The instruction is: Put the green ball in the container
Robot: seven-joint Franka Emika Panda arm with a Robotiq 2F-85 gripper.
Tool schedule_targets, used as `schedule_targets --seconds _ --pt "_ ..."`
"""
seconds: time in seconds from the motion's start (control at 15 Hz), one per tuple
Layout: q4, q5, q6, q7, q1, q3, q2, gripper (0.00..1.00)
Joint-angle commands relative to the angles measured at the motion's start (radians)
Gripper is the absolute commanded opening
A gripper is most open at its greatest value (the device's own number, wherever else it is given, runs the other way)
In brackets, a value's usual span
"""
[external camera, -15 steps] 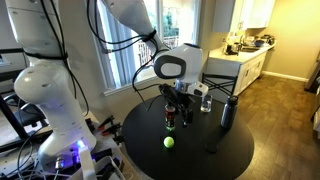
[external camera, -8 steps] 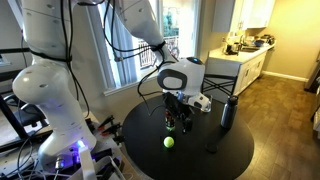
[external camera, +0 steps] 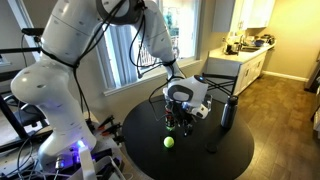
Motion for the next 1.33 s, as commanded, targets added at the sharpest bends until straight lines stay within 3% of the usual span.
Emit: schedule_targets --seconds 0.0,0.87,1.27 --pt "0.134 -0.012 -0.002 0.038 -0.006 0.025 0.142 1.00" --pt "0.370 -0.041 -0.063 0.055 0.012 0.097 0.398 1.00" --pt "0.454 -0.047 -0.187 0.074 0.037 0.102 0.476 1.00"
